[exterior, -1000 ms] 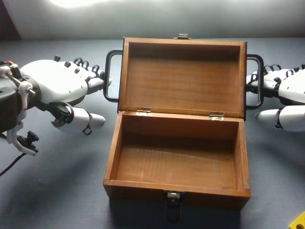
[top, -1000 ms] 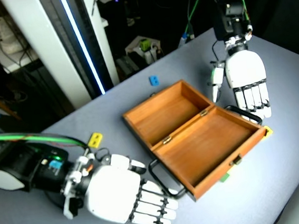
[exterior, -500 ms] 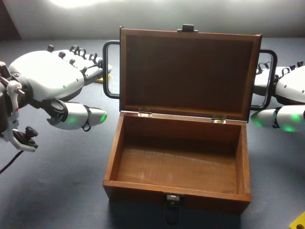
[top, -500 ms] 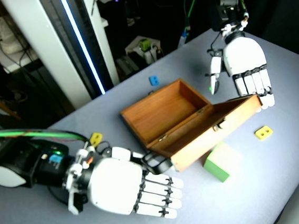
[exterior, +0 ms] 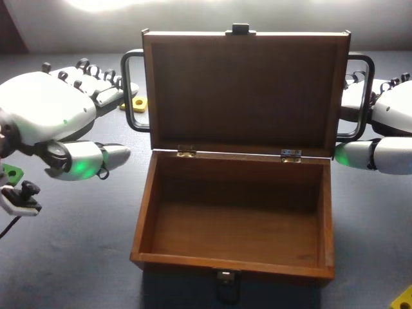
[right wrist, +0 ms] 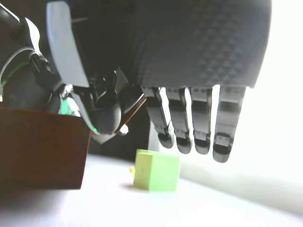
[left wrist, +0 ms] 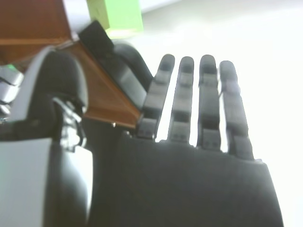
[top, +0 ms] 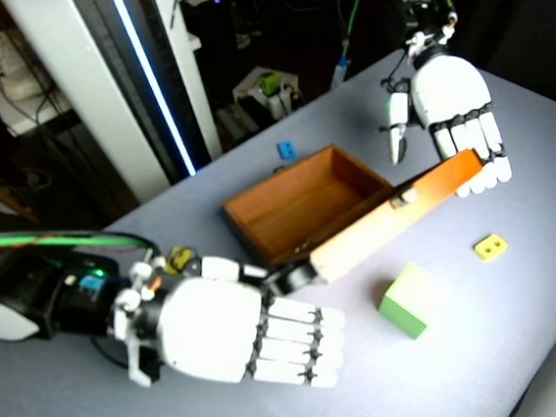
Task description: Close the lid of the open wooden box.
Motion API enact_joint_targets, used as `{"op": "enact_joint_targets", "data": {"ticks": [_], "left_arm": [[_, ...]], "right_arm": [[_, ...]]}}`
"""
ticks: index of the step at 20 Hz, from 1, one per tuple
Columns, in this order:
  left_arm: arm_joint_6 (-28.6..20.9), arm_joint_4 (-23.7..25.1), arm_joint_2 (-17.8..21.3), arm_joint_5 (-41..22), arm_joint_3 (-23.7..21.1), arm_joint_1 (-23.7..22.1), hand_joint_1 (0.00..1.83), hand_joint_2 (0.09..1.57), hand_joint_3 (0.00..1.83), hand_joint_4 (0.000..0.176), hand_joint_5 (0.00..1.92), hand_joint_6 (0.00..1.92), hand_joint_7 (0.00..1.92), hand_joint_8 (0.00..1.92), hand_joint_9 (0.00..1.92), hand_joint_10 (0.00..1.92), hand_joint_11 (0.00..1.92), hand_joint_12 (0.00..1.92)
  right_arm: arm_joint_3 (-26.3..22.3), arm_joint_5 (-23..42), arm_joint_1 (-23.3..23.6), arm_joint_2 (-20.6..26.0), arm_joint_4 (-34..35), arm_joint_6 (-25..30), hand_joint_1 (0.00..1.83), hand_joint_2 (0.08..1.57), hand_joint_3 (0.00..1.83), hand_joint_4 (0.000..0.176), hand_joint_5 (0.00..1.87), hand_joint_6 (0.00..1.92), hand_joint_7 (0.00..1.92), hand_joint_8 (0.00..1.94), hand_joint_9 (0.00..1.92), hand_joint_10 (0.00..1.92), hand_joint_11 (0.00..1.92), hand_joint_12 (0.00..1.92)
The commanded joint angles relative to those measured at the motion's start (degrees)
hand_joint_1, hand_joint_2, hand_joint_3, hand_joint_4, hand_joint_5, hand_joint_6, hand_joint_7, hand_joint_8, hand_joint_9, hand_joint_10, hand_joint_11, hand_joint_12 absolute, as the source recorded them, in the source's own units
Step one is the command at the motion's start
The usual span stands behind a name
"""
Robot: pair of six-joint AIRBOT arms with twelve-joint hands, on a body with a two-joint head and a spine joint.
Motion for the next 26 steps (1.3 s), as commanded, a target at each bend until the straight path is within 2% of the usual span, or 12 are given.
{"op": "enact_joint_targets", "data": {"ticks": [1,7,12,16,22,26], "left_arm": [[-1.91,2.89,0.21,-10.13,-1.25,0.05,0.0,1.41,0.01,0.0,0.05,0.01,0.12,0.02,0.16,0.02,0.12,0.03],[-5.22,3.54,2.36,-16.22,-3.6,2.49,0.0,1.4,0.0,0.0,0.03,0.0,0.11,0.0,0.18,0.01,0.13,0.04],[-5.98,3.82,2.29,-16.53,-3.6,2.49,0.0,1.4,0.0,0.0,0.05,0.01,0.12,0.01,0.16,0.01,0.08,0.02],[-6.45,4.1,2.21,-16.53,-3.6,2.46,0.0,1.4,0.0,0.0,0.06,0.01,0.13,0.01,0.16,0.0,0.07,0.02],[-6.93,4.37,2.17,-16.53,-3.59,2.45,0.0,1.4,0.0,0.0,0.07,0.01,0.13,0.0,0.15,0.0,0.08,0.02],[-8.06,4.82,2.11,-16.75,-3.61,2.67,0.0,1.38,0.0,0.0,0.07,0.0,0.12,0.0,0.11,0.0,0.07,0.02]], "right_arm": [[-1.12,12.44,1.13,0.32,2.4,1.37,0.0,1.49,0.0,0.0,0.06,0.0,0.06,0.0,0.02,0.0,0.07,0.0],[-2.41,14.24,-0.46,1.6,2.95,1.37,0.0,1.47,0.0,0.0,0.06,0.01,0.06,0.01,0.02,0.01,0.06,0.01],[-0.71,11.65,-2.35,0.81,4.37,1.37,0.0,1.47,0.0,0.0,0.06,0.0,0.05,0.0,0.03,0.0,0.08,0.01],[0.56,8.87,-2.44,-0.46,4.37,1.37,0.04,1.5,0.0,0.0,0.07,0.0,0.07,0.0,0.03,0.0,0.12,0.02],[1.18,8.12,-2.44,-1.14,4.36,1.37,0.09,1.51,0.0,0.0,0.07,0.0,0.07,0.0,0.03,0.0,0.14,0.03],[0.22,8.64,-2.44,-0.86,3.98,1.37,0.21,1.4,0.0,0.0,0.0,0.0,0.02,0.0,0.0,0.0,0.08,0.01]]}}
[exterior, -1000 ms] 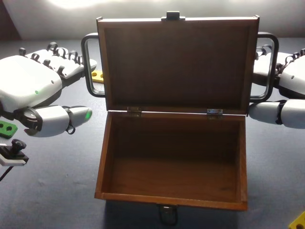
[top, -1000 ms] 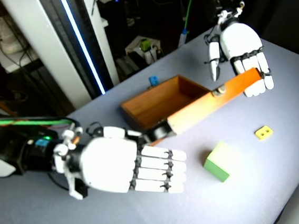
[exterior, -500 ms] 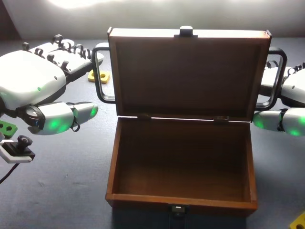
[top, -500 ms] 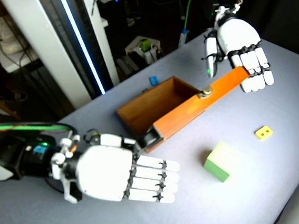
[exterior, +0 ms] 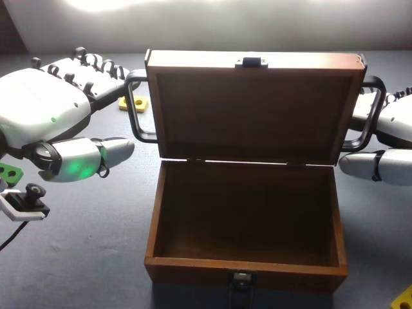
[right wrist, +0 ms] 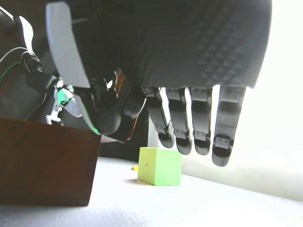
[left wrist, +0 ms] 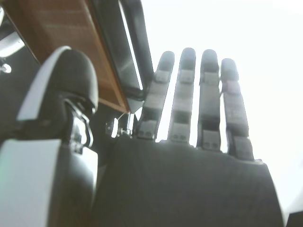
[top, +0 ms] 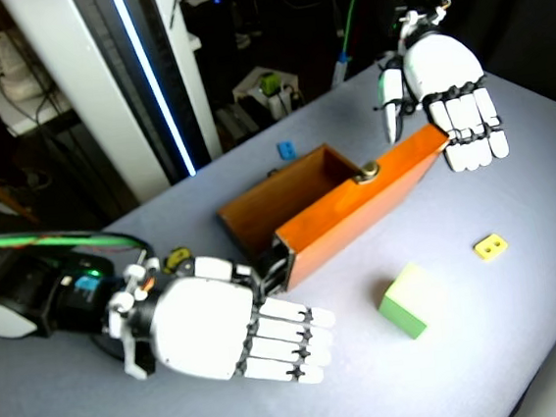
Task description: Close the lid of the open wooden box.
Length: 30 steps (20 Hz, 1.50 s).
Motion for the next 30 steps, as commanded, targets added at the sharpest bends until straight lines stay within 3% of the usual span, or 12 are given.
{"op": "enact_joint_targets", "data": {"ticks": [1,3,4,6,8,9,17,19,22,23,24,30], "left_arm": [[-0.55,1.18,-0.49,-7.45,-0.36,-0.27,0.0,1.38,0.0,0.0,0.07,0.0,0.12,0.0,0.13,0.01,0.07,0.02],[-0.76,1.18,-0.5,-7.5,-0.38,-0.06,0.0,1.38,0.0,0.0,0.07,0.0,0.12,0.0,0.12,0.0,0.07,0.02],[-0.86,1.18,-0.5,-7.6,-0.41,0.07,0.0,1.38,0.0,0.0,0.07,0.0,0.12,0.0,0.12,0.0,0.07,0.02],[-1.24,1.18,-0.46,-7.96,-0.51,0.5,0.0,1.39,0.0,0.0,0.07,0.0,0.12,0.0,0.14,0.01,0.08,0.03],[-1.44,1.18,-0.46,-8.05,-0.52,0.67,0.0,1.38,0.0,0.0,0.07,0.0,0.13,0.0,0.15,0.01,0.08,0.03],[-1.55,1.18,-0.46,-8.1,-0.53,0.76,0.0,1.37,0.0,0.0,0.06,0.0,0.14,0.01,0.16,0.01,0.09,0.04],[-3.85,1.12,0.99,-11.49,-1.81,3.51,0.0,1.4,0.0,0.0,0.09,0.01,0.2,0.02,0.2,0.02,0.16,0.08],[-3.96,0.69,1.83,-13.06,-2.69,4.85,0.0,1.39,0.0,0.0,0.11,0.0,0.21,0.0,0.21,0.0,0.15,0.1],[-4.64,0.26,2.84,-14.72,-3.81,6.88,0.0,1.39,0.0,0.0,0.09,0.0,0.17,0.0,0.18,0.0,0.01,0.48],[-4.97,0.16,3.04,-15.1,-4.02,7.58,0.0,1.39,0.0,0.0,0.09,0.0,0.17,0.0,0.18,0.0,0.01,0.48],[-5.23,-0.02,3.38,-15.75,-4.4,8.53,0.0,1.4,0.0,0.0,0.08,0.0,0.14,0.0,0.15,0.0,0.0,0.39],[-5.48,0.56,5.12,-18.37,-6.71,10.96,0.0,1.39,0.0,0.0,0.07,0.0,0.13,0.0,0.13,0.0,0.0,0.39]], "right_arm": [[-0.55,7.86,0.75,-0.02,0.61,0.52,0.24,1.36,0.0,0.022,0.0,0.0,0.0,0.0,0.0,0.0,0.08,0.01],[-0.96,7.86,0.75,0.28,0.17,0.52,0.34,1.26,0.0,0.059,0.0,0.0,0.0,0.0,0.0,0.0,0.01,0.0],[-1.09,7.85,0.7,0.41,0.08,0.52,0.38,1.24,0.0,0.06,0.0,0.0,0.0,0.0,0.0,0.0,0.0,0.0],[-1.38,7.83,0.11,1.02,0.06,0.52,0.37,1.12,0.0,0.117,0.0,0.0,0.0,0.0,0.0,0.0,0.0,0.0],[-1.98,7.85,-0.46,1.87,0.07,0.51,0.45,1.1,0.0,0.114,0.0,0.0,0.0,0.0,0.0,0.0,0.0,0.0],[-2.33,8.04,-0.73,2.29,0.06,0.51,0.53,1.07,0.0,0.134,0.0,0.0,0.0,0.0,0.0,0.0,0.0,0.0],[-6.87,14.19,-2.64,6.35,-0.53,0.51,0.6,1.02,0.0,0.124,0.0,0.0,0.0,0.0,0.0,0.0,0.0,0.0],[-8.01,17.02,-3.7,7.07,0.43,0.51,0.57,1.02,0.0,0.154,0.0,0.0,0.0,0.0,0.0,0.0,0.0,0.0],[-9.44,20.82,-5.33,7.88,1.84,0.51,0.55,1.05,0.01,0.144,0.0,0.0,0.0,0.0,0.0,0.0,0.0,0.0],[-9.85,21.91,-5.73,8.14,2.24,0.52,0.55,1.05,0.01,0.144,0.0,0.0,0.0,0.0,0.0,0.0,0.0,0.0],[-10.58,23.44,-6.41,8.66,2.71,0.55,0.58,1.04,0.0,0.174,0.0,0.0,0.0,0.0,0.0,0.0,0.0,0.0],[-12.1,26.91,-8.1,9.53,3.32,0.77,0.59,1.03,0.0,0.176,0.0,0.0,0.0,0.0,0.0,0.0,0.0,0.0]]}}
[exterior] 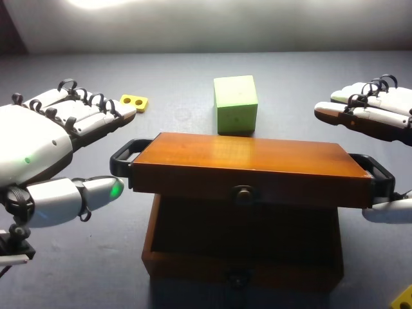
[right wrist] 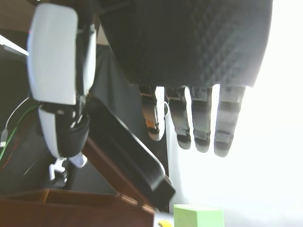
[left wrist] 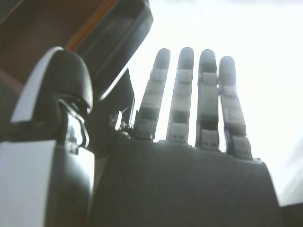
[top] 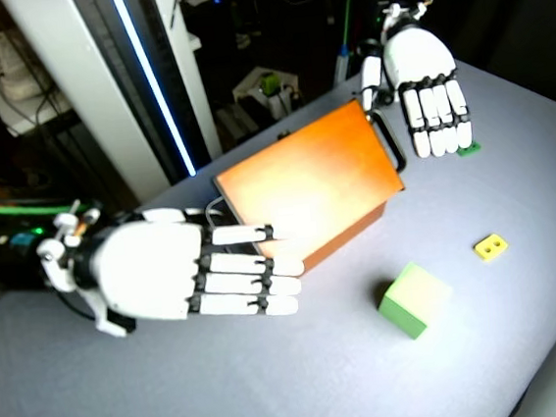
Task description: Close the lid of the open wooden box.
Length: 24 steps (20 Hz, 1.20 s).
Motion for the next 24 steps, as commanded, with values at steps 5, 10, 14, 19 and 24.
{"op": "enact_joint_targets", "data": {"ticks": [5,10,14,19,24], "left_arm": [[-1.08,-0.43,-0.86,-6.34,-0.14,1.51,0.0,1.38,0.0,0.0,0.09,0.0,0.14,0.0,0.16,0.01,0.0,0.27],[-1.51,-1.6,0.06,-6.87,-0.85,3.92,0.0,1.43,0.01,0.0,0.07,0.0,0.12,0.0,0.15,0.0,0.0,0.23],[-1.67,-3.31,0.7,-9.16,-1.56,6.59,0.0,1.44,0.01,0.0,0.08,0.0,0.13,0.0,0.15,0.01,0.02,0.24],[-1.81,-3.89,0.27,-9.59,-1.59,7.09,0.0,1.44,0.01,0.0,0.09,0.01,0.15,0.01,0.17,0.01,0.05,0.26],[-2.17,-3.93,0.09,-9.57,-1.64,7.36,0.0,1.44,0.0,0.0,0.09,0.0,0.14,0.01,0.17,0.01,0.05,0.26]], "right_arm": [[-0.21,8.25,-1.11,-0.49,3.59,0.71,0.58,1.03,0.0,0.176,0.0,0.0,0.0,0.0,0.0,0.0,0.0,0.0],[-0.24,8.33,-1.86,-0.56,3.76,1.2,0.56,1.03,0.0,0.176,0.0,0.0,0.0,0.0,0.0,0.0,0.0,0.0],[-0.63,8.33,-2.39,-1.01,3.83,1.33,0.57,1.02,0.0,0.176,0.0,0.0,0.0,0.0,0.0,0.0,0.0,0.0],[-0.51,8.13,-4.25,-1.71,5.06,1.56,0.53,1.03,0.0,0.168,0.0,0.0,0.0,0.0,0.0,0.0,0.0,0.0],[-0.46,7.33,-5.64,-2.05,5.79,1.56,0.54,1.01,0.0,0.172,0.0,0.0,0.0,0.0,0.0,0.0,0.0,0.0]]}}
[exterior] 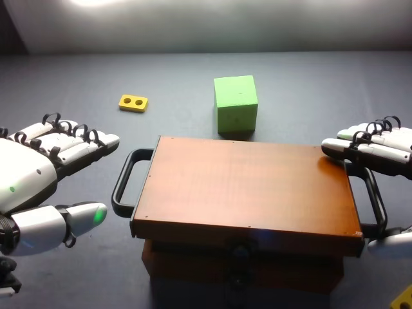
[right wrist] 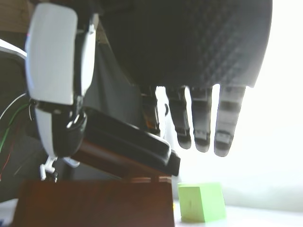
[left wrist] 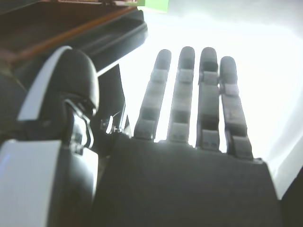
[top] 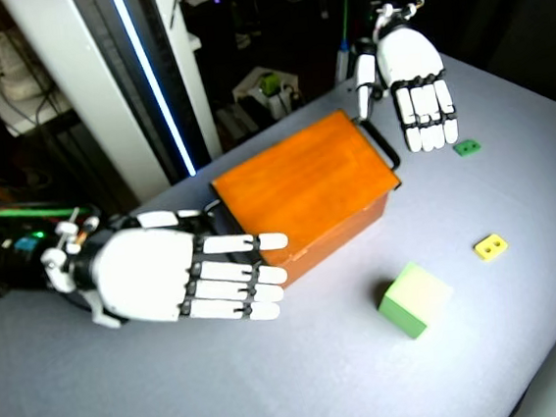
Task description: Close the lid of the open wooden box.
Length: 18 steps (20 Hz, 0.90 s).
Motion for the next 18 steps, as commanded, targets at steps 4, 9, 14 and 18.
{"op": "enact_joint_targets", "data": {"ticks": [4,9,14,18], "left_arm": [[-0.6,-0.17,-0.39,-6.88,-0.22,-0.06,0.0,1.44,0.0,0.0,0.09,0.0,0.13,0.0,0.14,0.0,0.0,0.23],[-0.62,-1.87,-0.37,-7.83,-0.1,0.87,0.0,1.44,0.0,0.0,0.09,0.0,0.13,0.0,0.17,0.01,0.03,0.24],[-1.03,-2.39,-0.35,-8.41,-0.07,2.06,0.0,1.42,0.0,0.0,0.09,0.0,0.12,0.0,0.16,0.0,0.04,0.24],[-1.05,-2.43,-0.47,-8.49,-0.07,2.06,0.0,1.43,0.0,0.0,0.11,0.01,0.14,0.01,0.18,0.01,0.05,0.24]], "right_arm": [[0.09,7.54,0.3,-0.37,2.03,0.73,0.52,1.0,0.0,0.169,0.0,0.0,0.0,0.0,0.0,0.0,0.0,0.0],[0.06,6.77,0.19,0.32,2.15,0.73,0.59,1.02,0.0,0.155,0.0,0.0,0.0,0.0,0.0,0.0,0.0,0.0],[0.15,5.5,-1.19,0.48,3.0,0.72,0.59,1.0,0.0,0.158,0.0,0.0,0.0,0.0,0.0,0.0,0.0,0.0],[0.61,5.24,-3.18,-0.1,4.55,0.72,0.65,1.03,0.01,0.153,0.0,0.0,0.0,0.0,0.0,0.0,0.0,0.0]]}}
